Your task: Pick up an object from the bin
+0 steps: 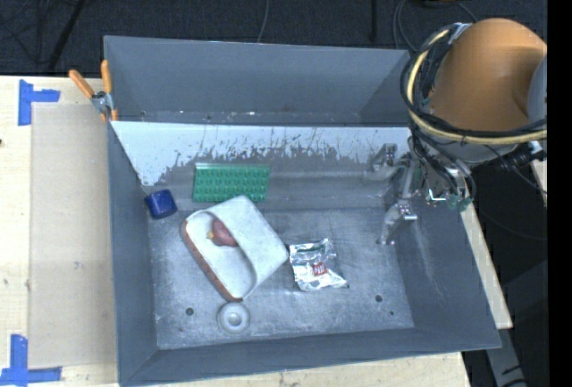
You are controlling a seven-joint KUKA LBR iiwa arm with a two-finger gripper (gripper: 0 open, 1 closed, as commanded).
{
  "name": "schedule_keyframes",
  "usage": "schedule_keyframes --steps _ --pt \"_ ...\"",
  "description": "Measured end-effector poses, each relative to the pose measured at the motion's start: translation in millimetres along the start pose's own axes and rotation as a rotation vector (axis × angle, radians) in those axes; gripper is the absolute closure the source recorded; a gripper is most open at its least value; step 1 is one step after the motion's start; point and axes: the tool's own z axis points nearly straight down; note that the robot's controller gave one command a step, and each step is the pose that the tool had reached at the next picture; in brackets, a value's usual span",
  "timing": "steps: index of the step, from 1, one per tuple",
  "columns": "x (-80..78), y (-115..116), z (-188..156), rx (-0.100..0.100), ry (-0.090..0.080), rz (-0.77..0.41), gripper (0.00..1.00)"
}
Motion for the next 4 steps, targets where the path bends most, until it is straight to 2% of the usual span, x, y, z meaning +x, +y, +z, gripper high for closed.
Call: schedule_keyframes --steps 1,2,3,4 --pt "52.2 38 167 0.002 -0.014 -0.229 0.0" --pt "56.8 32 138 0.002 -0.01 -0.231 0.0" --pt "72.7 46 140 0.001 -0.004 -0.207 0.0" --pt "50.6 31 167 -0.002 -0.007 -0.19 0.0"
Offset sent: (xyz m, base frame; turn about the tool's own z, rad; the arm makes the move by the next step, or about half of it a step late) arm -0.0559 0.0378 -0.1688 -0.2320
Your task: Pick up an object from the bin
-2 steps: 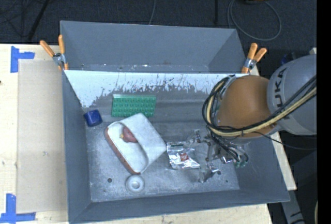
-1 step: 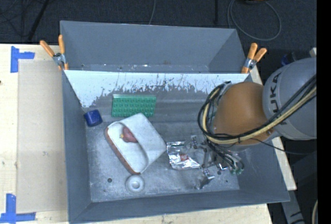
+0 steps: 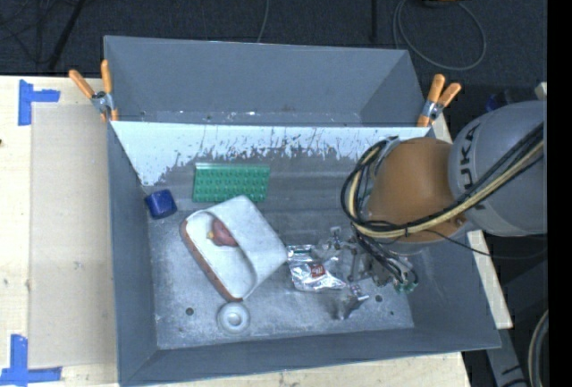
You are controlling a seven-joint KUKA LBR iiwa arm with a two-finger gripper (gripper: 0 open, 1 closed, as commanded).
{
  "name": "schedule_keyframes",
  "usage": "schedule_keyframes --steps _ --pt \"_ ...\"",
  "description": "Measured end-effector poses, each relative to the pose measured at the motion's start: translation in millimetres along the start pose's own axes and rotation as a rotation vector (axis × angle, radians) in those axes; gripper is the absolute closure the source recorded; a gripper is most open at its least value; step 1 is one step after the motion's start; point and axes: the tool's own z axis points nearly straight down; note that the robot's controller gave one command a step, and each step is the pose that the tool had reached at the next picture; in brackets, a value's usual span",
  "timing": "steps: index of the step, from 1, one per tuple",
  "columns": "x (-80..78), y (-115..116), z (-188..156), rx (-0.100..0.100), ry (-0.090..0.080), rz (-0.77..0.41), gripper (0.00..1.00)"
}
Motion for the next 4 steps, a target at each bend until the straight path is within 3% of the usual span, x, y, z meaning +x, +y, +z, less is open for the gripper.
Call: schedule_keyframes --steps 1,2,3,4 --pt "-0.8 1 -2 0.003 -0.001 -0.001 0.0" --pt "-4.4 0 -5 0.005 -0.013 -0.002 1.0" --pt "-6.0 1 -100 0.006 -0.009 -0.001 1.0" --pt "-6.9 1 -123 0.005 -0.005 -0.001 1.0"
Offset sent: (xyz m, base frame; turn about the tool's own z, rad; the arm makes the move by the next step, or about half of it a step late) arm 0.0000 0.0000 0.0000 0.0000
